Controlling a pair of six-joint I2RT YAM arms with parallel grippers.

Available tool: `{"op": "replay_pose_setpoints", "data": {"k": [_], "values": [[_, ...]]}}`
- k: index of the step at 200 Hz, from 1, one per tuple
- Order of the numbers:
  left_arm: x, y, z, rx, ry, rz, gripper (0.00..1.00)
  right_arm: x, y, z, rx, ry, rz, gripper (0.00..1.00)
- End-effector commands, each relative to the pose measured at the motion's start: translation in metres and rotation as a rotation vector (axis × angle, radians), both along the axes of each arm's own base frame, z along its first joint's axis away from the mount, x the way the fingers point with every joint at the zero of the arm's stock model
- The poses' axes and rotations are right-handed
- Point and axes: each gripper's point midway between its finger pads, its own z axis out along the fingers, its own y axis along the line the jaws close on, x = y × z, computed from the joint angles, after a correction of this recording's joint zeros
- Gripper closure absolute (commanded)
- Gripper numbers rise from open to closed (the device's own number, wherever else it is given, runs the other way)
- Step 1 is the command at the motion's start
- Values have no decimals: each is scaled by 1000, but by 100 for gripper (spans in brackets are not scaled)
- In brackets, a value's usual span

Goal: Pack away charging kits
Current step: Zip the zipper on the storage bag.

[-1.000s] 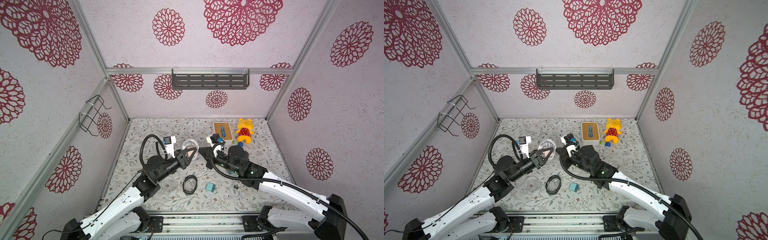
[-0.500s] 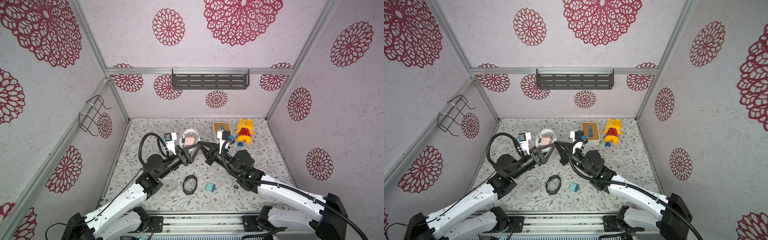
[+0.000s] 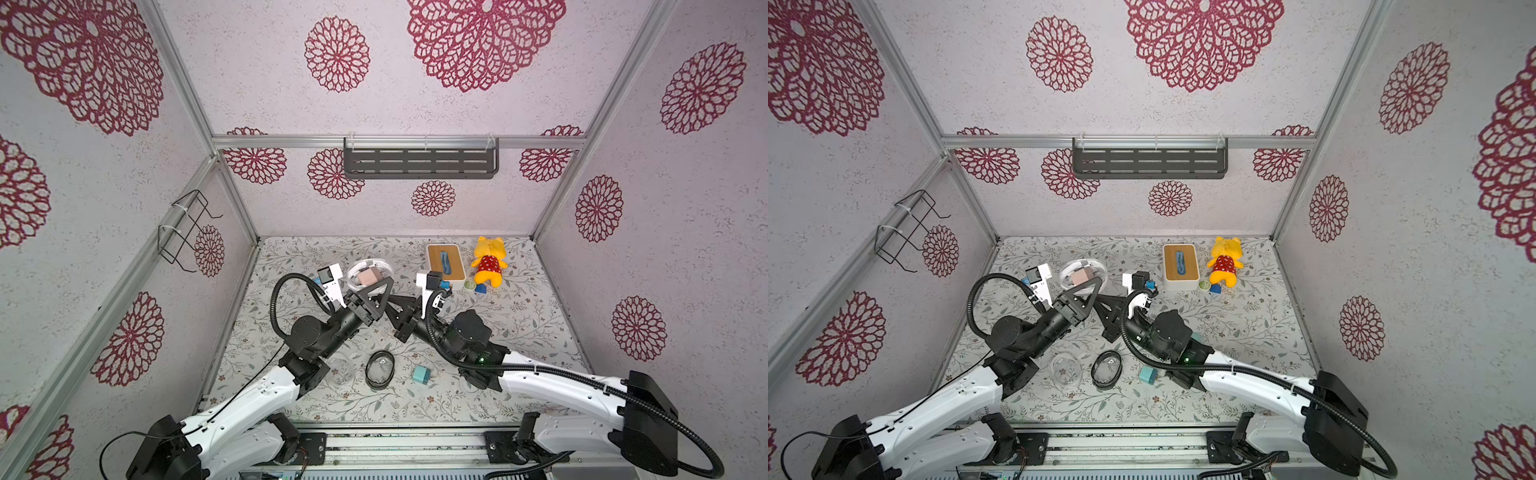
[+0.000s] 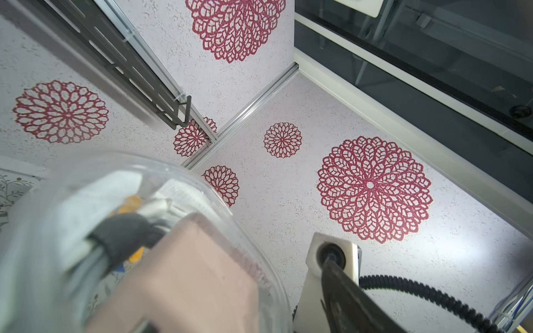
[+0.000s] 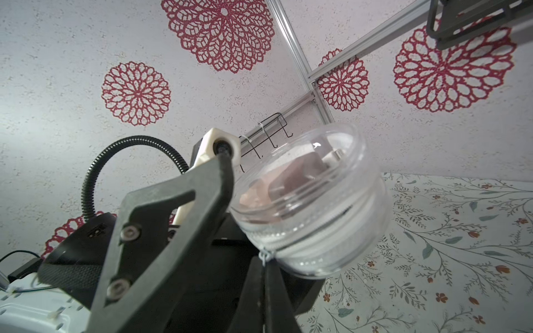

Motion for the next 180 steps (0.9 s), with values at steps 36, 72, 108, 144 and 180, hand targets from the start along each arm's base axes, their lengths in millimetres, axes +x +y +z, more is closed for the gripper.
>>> {"op": "replay_pose_setpoints", "data": {"k": [36, 72, 108, 144, 180], "values": [[6, 17, -4, -70, 76, 79, 24, -10, -8, 23, 37, -89, -24, 100], [11, 24, -11, -55, 111, 130, 27, -12, -10, 13, 9, -94, -29, 100], [12, 30, -13, -47, 127, 157, 28, -15, -12, 4, -8, -91, -26, 100], [13, 26, -13, -30, 140, 149, 46, -16, -4, 1, -22, -90, -5, 100], [14, 26, -16, -28, 151, 145, 72, -15, -5, -2, -54, -90, -22, 100]]}}
